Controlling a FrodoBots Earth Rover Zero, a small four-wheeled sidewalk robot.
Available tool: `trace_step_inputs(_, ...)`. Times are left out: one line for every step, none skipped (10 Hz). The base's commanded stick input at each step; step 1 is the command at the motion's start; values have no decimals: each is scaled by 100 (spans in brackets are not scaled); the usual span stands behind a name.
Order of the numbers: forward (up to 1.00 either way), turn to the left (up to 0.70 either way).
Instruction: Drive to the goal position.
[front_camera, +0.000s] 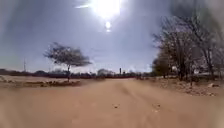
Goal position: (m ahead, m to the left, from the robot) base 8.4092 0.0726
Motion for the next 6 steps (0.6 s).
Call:
trace_step_inputs(100,0)
trace_step_inputs(100,0)
trace_step_inputs(100,0)
trace_step_inputs(100,0)
trace_step_inputs(100,0)
trace_step_inputs(100,0)
